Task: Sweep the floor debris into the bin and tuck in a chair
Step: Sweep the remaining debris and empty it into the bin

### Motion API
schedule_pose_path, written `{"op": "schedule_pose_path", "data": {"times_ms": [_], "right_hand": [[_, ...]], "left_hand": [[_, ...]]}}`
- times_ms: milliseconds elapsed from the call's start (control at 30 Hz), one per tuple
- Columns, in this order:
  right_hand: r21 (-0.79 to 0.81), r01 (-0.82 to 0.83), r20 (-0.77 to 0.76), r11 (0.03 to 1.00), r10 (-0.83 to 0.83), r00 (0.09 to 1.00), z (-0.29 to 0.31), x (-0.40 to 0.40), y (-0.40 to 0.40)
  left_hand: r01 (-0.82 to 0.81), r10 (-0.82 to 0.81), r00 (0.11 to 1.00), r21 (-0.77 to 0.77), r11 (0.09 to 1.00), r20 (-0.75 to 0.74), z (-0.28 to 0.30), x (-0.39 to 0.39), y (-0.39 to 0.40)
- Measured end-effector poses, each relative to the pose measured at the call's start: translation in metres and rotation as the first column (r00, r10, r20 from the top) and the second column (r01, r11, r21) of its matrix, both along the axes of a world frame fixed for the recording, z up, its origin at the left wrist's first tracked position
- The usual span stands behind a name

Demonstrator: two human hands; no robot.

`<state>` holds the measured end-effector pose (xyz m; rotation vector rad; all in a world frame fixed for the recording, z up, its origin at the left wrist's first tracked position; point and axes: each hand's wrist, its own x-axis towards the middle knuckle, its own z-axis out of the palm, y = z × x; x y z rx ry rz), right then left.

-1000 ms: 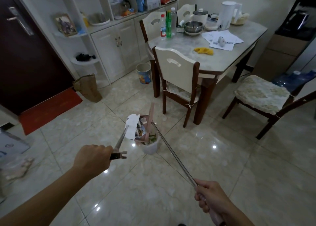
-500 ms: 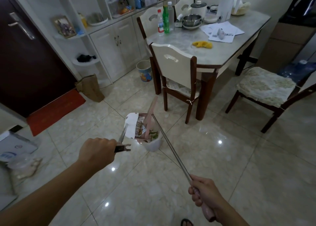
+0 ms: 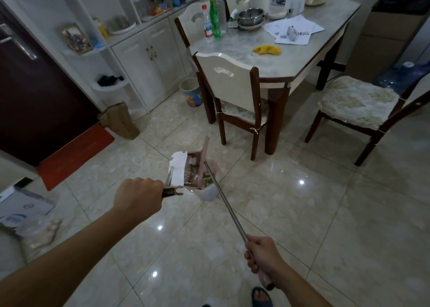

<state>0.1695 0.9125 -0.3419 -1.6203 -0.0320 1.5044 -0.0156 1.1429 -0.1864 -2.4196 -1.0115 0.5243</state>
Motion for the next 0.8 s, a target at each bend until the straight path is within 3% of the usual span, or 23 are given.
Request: {"op": "schedule_pose_path", "data": {"times_ms": [267, 467, 800], "right_hand": [[0.015, 0.027, 0.026, 1.0, -0.027, 0.999, -0.005, -0.006, -0.016], [0.022, 0.097, -0.08, 0.995, -0.095, 0.992, -0.008, -0.004, -0.023], [0.046, 0.049, -0.051, 0.998, -0.047, 0.998, -0.007, -0.008, -0.015]], "left_hand": [[0.065, -0.065, 0.997, -0.001, 0.998, -0.046, -0.002, 0.017, -0.007], [0.121, -0.124, 0.989, -0.046, 0.992, -0.086, -0.006, 0.031, -0.013], [0.172, -0.176, 0.977, -0.042, 0.984, -0.118, -0.004, 0.047, -0.013]]}}
